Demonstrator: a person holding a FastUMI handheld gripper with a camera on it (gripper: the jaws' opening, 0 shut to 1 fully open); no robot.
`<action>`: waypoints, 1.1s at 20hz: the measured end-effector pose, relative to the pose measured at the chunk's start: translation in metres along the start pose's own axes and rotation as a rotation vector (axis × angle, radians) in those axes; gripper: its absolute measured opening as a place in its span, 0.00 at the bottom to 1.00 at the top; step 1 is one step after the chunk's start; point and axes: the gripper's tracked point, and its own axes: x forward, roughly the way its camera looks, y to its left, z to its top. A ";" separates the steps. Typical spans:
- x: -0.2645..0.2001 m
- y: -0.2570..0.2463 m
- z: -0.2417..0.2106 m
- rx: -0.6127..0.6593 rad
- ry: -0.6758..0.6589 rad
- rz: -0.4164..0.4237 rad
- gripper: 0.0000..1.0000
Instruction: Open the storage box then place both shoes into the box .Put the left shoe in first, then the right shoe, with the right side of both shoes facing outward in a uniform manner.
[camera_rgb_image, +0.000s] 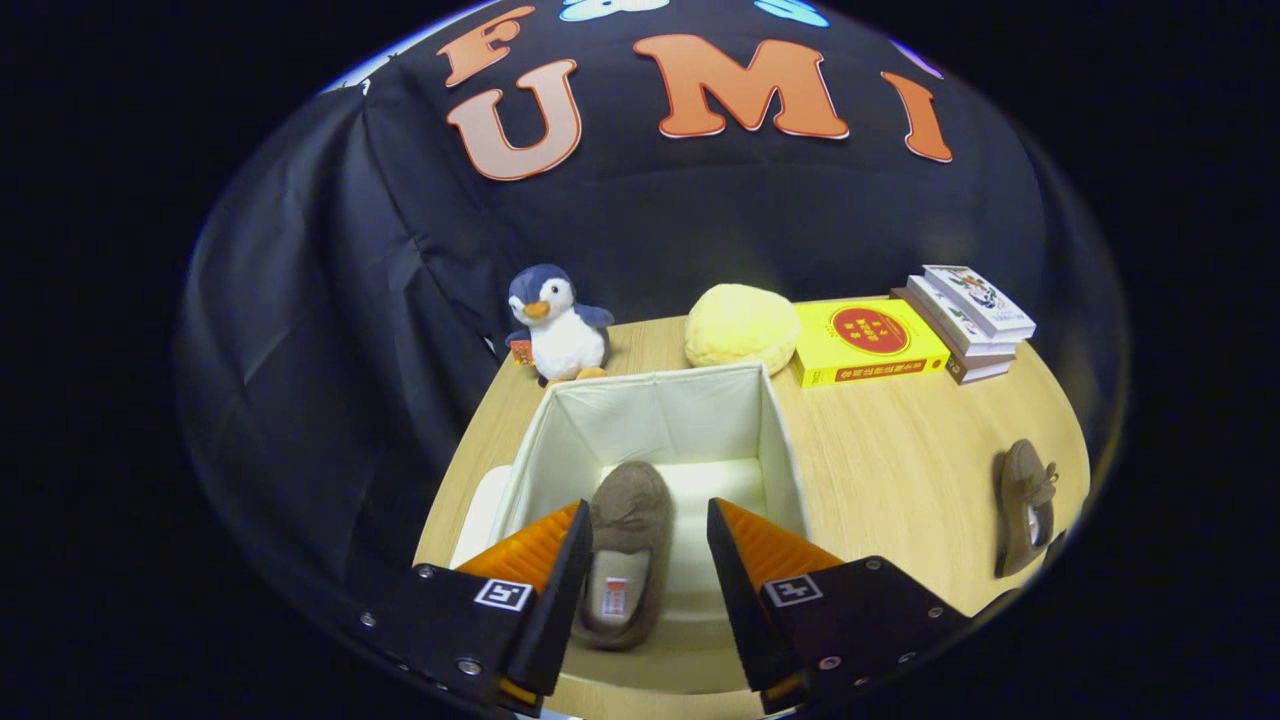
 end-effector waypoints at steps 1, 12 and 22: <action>-0.003 -0.011 0.005 -0.006 -0.016 -0.004 0.74; -0.040 -0.176 0.024 0.018 -0.054 -0.115 0.98; -0.069 -0.306 0.007 0.046 -0.052 -0.193 0.98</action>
